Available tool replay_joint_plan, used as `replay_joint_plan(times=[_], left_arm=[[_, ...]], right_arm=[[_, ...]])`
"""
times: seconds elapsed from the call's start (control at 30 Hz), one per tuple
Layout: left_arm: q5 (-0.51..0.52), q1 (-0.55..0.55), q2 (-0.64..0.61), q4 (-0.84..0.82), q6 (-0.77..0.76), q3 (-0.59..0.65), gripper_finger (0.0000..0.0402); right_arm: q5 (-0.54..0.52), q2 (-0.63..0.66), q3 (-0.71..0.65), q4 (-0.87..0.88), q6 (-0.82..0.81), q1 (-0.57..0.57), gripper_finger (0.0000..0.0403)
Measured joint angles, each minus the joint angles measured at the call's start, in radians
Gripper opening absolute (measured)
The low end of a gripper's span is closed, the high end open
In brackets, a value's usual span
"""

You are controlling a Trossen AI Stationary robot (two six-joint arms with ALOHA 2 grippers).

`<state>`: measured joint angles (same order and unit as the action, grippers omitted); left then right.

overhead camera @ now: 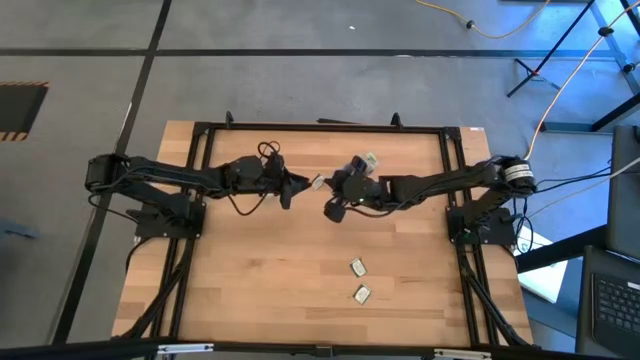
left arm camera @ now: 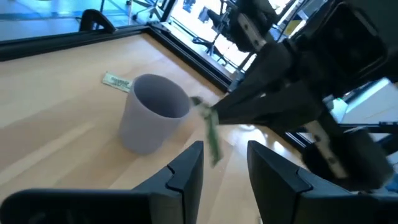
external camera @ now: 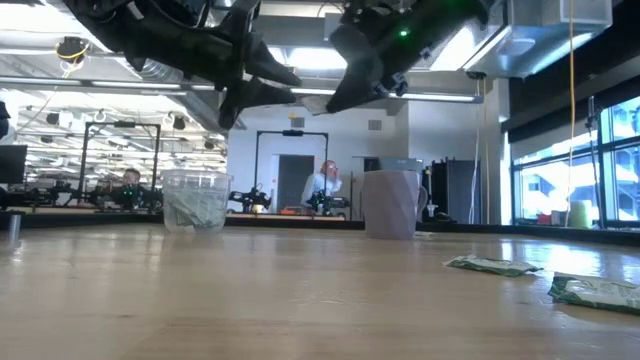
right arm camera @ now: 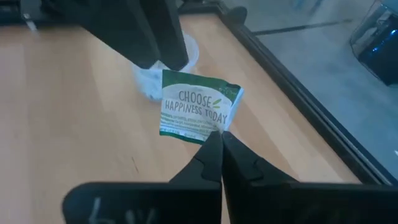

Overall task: Pick and place Stevia / Truvia into bins
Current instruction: Put the green stevia packet into the transparent container

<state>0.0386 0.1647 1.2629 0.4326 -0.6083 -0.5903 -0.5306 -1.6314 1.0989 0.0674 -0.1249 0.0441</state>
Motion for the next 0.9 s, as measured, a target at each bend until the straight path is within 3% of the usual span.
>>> replay_joint_plan(times=[0.27, 0.63, 0.9], left_arm=[[-0.007, -0.001, 0.000, -0.017, 0.054, 0.000, 0.0118], [-0.004, 0.001, 0.000, -0.069, 0.080, 0.000, 0.0117], [-0.005, 0.001, 0.000, -0.055, 0.137, 0.000, 0.0066]], right_arm=[[0.000, -0.083, 0.134, 0.133, 0.025, 0.000, 0.0000], [-0.001, -0.077, 0.150, 0.140, 0.030, 0.006, 0.0000], [-0.001, -0.077, 0.150, 0.140, 0.030, 0.006, 0.0000]])
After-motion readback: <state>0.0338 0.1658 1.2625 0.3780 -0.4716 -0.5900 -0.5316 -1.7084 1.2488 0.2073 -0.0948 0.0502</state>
